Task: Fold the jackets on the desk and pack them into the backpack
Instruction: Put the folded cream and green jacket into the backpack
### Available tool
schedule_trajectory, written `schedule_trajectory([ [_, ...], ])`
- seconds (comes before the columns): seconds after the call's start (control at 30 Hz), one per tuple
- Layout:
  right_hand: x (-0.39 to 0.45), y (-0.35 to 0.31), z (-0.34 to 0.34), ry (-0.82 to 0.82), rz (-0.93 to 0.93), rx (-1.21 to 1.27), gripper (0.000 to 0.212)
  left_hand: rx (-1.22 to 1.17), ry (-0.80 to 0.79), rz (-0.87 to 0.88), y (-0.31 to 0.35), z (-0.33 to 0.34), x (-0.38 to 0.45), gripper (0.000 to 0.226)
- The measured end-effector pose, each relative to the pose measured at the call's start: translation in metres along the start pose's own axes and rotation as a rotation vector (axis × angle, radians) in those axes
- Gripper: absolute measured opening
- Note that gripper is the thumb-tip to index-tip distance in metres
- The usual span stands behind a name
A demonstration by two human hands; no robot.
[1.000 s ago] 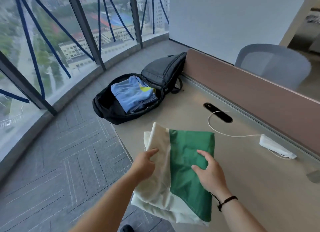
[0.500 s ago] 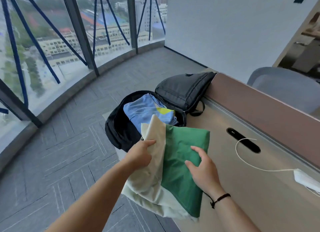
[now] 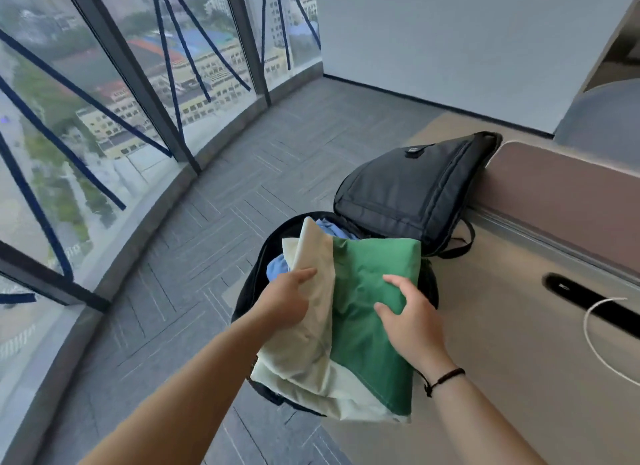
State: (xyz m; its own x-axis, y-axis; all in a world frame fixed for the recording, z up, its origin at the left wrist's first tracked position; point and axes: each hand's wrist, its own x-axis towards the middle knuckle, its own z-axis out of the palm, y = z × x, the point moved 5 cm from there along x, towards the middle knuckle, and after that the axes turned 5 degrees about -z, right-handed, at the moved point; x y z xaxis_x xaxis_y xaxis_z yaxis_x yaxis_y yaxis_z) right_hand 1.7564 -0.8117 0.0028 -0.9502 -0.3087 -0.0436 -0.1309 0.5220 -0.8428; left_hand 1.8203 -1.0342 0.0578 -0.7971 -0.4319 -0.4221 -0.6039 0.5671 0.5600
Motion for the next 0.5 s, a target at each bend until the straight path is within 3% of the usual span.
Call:
schedule_trajectory([
  [0.13, 0.030, 0.000, 0.018, 0.020, 0.053, 0.015, 0.044, 0.001, -0.037, -0.001, 0.004, -0.016, 0.058, 0.080],
  [0.37, 0.060, 0.014, 0.057, 0.144, 0.237, 0.016, 0.044, 0.019, -0.269, 0.070, 0.003, -0.015, 0.150, 0.080],
  [0.5, 0.055, 0.023, 0.082, 0.237, 0.374, 0.036, 0.041, -0.145, -0.400, 0.091, -0.018, -0.012, 0.193, 0.071],
])
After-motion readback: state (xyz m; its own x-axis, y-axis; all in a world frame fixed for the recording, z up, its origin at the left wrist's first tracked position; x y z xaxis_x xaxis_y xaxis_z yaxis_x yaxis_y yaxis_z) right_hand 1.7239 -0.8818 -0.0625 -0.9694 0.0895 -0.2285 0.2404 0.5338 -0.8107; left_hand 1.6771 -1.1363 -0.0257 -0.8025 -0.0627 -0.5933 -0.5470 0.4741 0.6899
